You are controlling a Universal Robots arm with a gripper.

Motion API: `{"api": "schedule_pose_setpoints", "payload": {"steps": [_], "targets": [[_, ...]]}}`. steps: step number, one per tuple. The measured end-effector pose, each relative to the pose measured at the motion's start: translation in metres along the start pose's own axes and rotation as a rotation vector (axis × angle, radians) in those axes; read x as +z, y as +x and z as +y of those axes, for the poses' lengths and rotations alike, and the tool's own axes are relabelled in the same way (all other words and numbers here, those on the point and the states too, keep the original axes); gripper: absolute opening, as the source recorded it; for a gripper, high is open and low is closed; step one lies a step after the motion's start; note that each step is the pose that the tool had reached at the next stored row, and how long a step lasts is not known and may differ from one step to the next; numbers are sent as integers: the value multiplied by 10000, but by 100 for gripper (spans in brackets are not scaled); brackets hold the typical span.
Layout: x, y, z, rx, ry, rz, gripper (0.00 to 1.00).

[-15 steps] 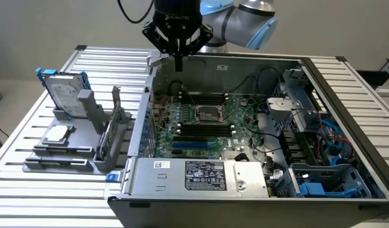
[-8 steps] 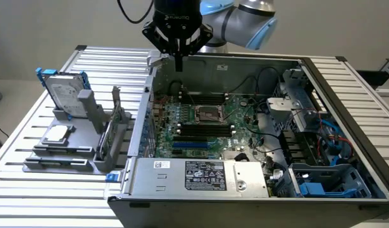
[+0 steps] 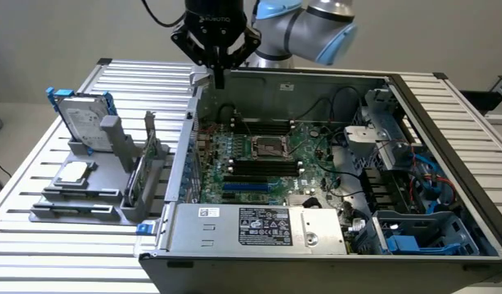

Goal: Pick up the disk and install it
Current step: 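Reach for the disk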

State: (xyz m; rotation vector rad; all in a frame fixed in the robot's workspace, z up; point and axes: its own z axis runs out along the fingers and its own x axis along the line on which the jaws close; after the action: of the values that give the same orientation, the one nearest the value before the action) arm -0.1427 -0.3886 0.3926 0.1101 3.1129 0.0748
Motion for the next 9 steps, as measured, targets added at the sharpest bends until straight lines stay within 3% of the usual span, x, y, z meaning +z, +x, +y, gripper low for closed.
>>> {"api": "schedule_pose_setpoints", "payload": {"steps": [9], "targets": [[-2, 381, 145, 1, 0, 1, 11]]}}
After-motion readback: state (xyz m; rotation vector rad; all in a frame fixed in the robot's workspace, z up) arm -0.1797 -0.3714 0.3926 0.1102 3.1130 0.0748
